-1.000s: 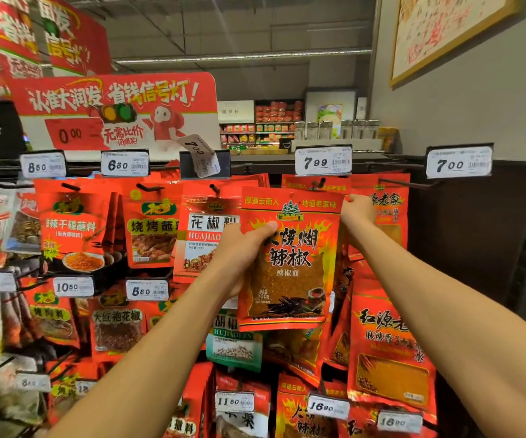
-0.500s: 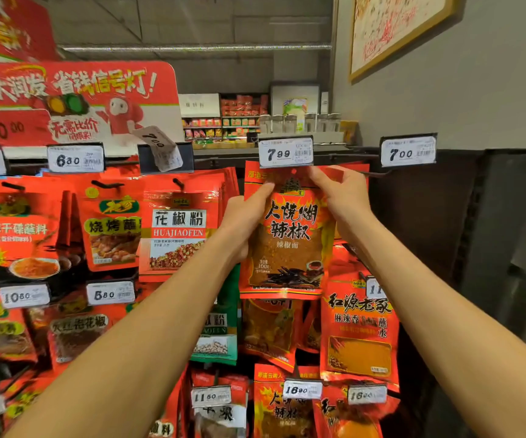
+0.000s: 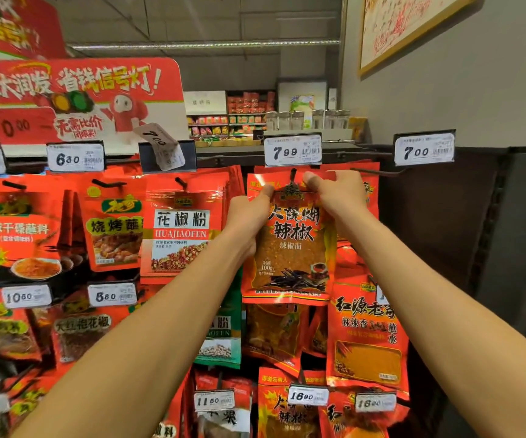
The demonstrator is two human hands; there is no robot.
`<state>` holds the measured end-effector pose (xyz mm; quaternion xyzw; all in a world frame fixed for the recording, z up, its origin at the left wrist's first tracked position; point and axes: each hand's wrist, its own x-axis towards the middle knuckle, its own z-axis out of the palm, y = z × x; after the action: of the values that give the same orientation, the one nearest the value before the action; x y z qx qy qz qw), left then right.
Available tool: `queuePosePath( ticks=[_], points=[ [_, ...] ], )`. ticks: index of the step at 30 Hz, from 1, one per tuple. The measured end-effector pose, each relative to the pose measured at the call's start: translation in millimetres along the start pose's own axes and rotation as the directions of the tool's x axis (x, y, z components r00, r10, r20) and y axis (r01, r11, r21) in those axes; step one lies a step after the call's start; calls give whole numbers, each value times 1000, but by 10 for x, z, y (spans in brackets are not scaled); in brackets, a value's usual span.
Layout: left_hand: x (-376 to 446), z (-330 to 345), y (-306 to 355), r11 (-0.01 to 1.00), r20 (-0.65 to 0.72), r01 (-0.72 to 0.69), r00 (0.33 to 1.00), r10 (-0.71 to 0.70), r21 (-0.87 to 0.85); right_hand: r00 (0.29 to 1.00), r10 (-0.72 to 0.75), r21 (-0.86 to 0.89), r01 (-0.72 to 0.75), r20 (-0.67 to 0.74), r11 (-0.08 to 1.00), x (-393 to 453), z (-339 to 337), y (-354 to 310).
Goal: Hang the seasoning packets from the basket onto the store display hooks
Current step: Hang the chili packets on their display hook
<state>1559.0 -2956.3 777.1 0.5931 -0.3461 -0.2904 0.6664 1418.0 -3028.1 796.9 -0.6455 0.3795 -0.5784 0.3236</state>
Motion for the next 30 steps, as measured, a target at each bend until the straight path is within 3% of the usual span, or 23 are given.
queuePosePath(
  ticks=[2,6,9,13,17,20,24,28,30],
  points=[
    [58,27,9,1000,-24,12,1000,-12,-1,998,38,100,-42,43,994,17,20,95],
    [215,91,-39,1000,-49,-4,999,4,1,995,57,100,-64,76,993,81,50,289],
    [408,164,-14,1000,-81,6,997,-8,-17,995,92,42,-93,31,995,336,203,350],
    [627,281,32,996,-173,32,985,-17,84,980,195,-136,-191,21,972,645,427,424],
    [727,308,54,987,-216,30,976,5,158,965,255,-94,-250,54,964,820,509,514],
    [715,243,34,986,-145,-25,988,50,163,974,225,-92,-224,5,970,744,351,598],
    [307,53,11,937,-38,-221,970,240,271,987,121,-96,-131,-102,987,340,12,597],
    [-220,-331,-34,935,139,-319,944,299,154,992,127,157,-130,28,979,-303,-249,366],
    [-504,-614,-154,948,232,-312,928,291,56,988,120,171,-136,99,976,-677,-355,282]
  ],
)
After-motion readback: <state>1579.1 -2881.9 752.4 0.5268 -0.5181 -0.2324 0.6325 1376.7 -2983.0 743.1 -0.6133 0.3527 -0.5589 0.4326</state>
